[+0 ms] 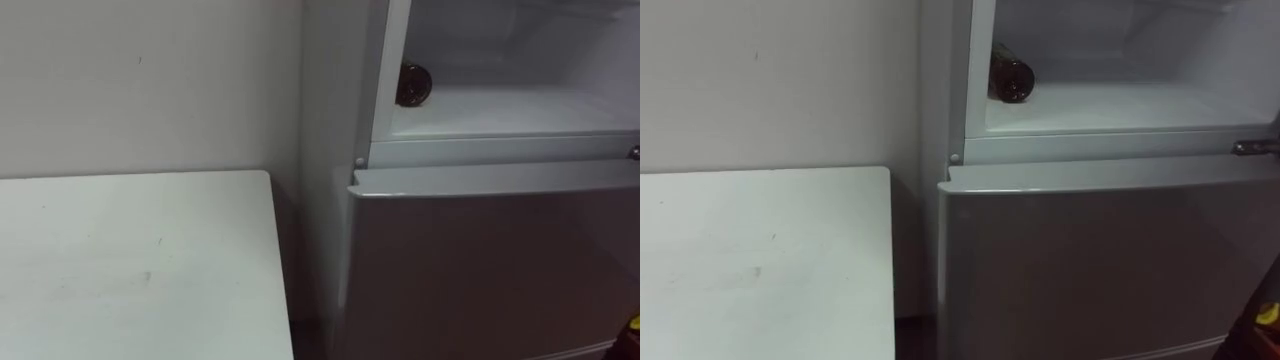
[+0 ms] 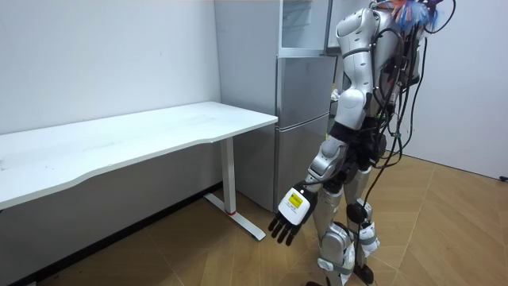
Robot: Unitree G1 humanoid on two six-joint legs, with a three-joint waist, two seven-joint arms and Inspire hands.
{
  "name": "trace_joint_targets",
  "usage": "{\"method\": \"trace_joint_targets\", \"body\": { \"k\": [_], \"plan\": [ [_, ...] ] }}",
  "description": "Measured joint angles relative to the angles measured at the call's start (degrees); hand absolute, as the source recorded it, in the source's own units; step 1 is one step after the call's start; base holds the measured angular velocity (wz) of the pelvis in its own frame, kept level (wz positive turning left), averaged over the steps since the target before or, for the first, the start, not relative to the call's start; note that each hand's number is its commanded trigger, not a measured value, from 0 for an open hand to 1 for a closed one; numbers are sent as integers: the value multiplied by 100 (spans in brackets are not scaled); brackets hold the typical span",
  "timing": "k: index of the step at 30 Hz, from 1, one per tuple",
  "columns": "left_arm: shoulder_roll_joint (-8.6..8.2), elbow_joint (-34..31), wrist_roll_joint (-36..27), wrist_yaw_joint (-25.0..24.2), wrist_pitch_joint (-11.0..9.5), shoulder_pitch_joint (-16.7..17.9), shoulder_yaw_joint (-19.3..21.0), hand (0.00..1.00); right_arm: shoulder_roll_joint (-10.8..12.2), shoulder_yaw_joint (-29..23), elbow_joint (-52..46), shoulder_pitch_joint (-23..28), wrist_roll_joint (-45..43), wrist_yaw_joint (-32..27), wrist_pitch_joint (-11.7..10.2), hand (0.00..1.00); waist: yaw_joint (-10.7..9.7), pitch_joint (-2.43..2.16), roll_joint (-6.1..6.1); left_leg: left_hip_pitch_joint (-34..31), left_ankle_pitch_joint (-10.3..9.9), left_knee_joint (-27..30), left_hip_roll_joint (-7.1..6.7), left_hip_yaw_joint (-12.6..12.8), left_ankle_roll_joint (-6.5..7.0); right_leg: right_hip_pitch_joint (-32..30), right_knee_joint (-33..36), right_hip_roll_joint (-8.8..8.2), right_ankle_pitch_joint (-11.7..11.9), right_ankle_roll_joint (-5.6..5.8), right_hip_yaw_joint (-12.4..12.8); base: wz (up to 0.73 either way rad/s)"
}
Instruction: Put the bottle in the upper fridge
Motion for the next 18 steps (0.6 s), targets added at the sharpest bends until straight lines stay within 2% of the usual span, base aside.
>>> {"method": "trace_joint_targets", "body": {
  "k": [7,9,18],
  "plan": [
    [-9,81,10,-26,-27,-4,48,0,0,56,-124,-15,-146,5,225,0,43,3,-8,48,1,11,-11,-10,-1,-10,99,-26,-76,-8,-5,0],
    [-30,127,10,-112,-81,-7,165,0,0,135,-168,-15,-153,13,237,0,27,3,-8,40,2,14,-9,-19,-1,-15,105,-25,-78,-9,-8,0],
    [-40,135,9,-184,-96,16,193,0,0,235,-345,30,-167,174,353,0,17,5,-2,33,1,15,-11,-16,-1,-19,99,-27,-79,-9,-7,0]
  ]
}}
